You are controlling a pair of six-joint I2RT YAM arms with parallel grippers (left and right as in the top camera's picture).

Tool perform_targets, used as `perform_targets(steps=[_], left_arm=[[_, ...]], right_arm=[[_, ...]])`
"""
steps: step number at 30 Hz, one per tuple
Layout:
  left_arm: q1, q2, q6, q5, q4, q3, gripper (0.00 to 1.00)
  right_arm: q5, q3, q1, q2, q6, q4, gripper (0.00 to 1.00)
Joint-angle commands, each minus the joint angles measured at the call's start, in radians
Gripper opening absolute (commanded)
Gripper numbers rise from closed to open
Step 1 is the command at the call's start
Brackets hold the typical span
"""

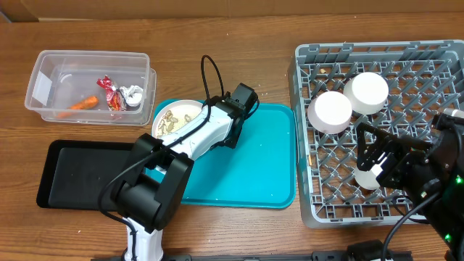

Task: Sort waste into correct bins and load items into the dishwasher
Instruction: 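Lift the plate and carry it left over the black tray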

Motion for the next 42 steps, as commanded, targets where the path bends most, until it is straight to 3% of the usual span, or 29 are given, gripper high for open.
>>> perform_targets(steps=[1,7,14,22,32,42], left_arm=[[-0.023,0.024,0.02,0.001,0.004,-0.007,0.04],[-0.083,0.023,0.014,-0.013,-0.037,0.005,0.04],[-0.16,0.023,-0.058,-0.053,-0.204,0.101,0.04],[-0.172,-0.018,-0.129,-0.043,-0.32,0.214,0.04],[-0.163,-0.252,-0.263,-0.015,-0.405,0.224,0.04],[-0.135,-0.453,-0.475,-0.173,-0.563,0.222,0.04]], right_arm=[[0.006,0.009,-0.006,-0.005,-0.002,0.002,1.0],[0.006,0.009,-0.006,-0.004,-0.002,0.002,1.0],[0.006,0.009,-0.006,-0.004,-0.002,0.002,1.0],[0.006,0.009,-0.006,-0.004,-0.002,0.002,1.0],[0.006,0.009,-0.006,-0.005,-0.002,0.002,1.0],[0.006,0.009,-0.006,-0.004,-0.002,0.002,1.0]])
